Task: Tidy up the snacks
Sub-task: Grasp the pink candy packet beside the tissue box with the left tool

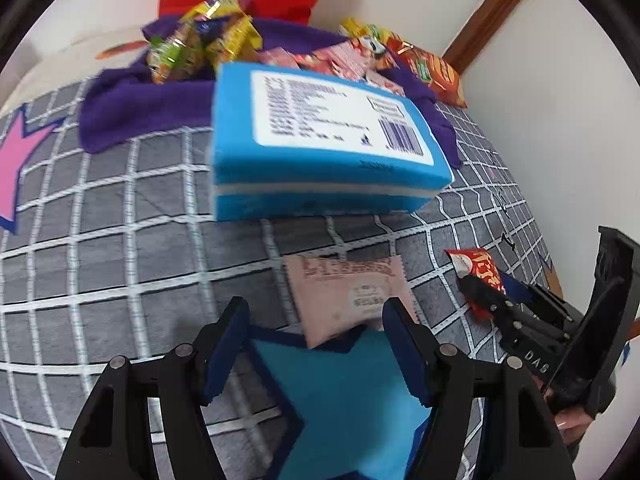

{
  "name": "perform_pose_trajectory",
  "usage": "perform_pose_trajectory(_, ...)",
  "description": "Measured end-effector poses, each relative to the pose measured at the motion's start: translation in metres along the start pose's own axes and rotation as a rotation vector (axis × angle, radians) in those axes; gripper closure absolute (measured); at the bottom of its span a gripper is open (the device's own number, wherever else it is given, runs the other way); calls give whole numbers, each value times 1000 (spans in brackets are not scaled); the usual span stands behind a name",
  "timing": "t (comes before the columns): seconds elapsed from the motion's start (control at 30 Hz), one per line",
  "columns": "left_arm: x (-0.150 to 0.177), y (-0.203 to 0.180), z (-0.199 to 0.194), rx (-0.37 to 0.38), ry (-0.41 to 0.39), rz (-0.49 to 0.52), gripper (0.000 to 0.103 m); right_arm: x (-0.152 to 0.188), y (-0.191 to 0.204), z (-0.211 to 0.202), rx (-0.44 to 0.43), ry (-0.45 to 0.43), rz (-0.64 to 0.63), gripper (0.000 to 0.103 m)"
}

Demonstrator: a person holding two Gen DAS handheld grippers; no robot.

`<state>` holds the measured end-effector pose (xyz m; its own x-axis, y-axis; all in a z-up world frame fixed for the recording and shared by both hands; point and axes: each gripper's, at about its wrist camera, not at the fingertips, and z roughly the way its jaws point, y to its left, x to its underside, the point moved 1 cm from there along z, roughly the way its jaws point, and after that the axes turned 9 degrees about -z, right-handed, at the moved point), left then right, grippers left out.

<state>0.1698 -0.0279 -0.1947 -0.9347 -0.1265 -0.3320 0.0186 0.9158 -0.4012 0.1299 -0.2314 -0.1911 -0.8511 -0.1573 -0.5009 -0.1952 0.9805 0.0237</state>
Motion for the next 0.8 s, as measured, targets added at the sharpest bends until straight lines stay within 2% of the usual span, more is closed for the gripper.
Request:
perform_pose_trajectory(0.1, 0, -7, 4, -5, -5, 13, 35, 4, -3, 2, 0, -38, -7, 59)
perform_pose_trajectory(0.2, -1, -14, 8, -10, 0, 32, 29, 5, -5, 4, 6, -66, -19, 58)
perform_pose_trajectory(0.37, 1, -28, 15, -56, -6, 84, 18, 5, 1, 9, 80, -91, -85, 58)
perform_pose_trajectory(0.47, 4, -35, 20, -80, -10, 112, 13, 5, -5, 9, 54, -101, -66, 58)
perform_pose_trajectory(0.63, 6, -45, 26, -136, -35, 155, 13, 6, -12, 9, 11, -111, -35, 57)
perform_pose_trajectory(0.8, 12, -51, 30, -185, -73, 209, 13, 6, -10, 9, 8, -108, -45, 56)
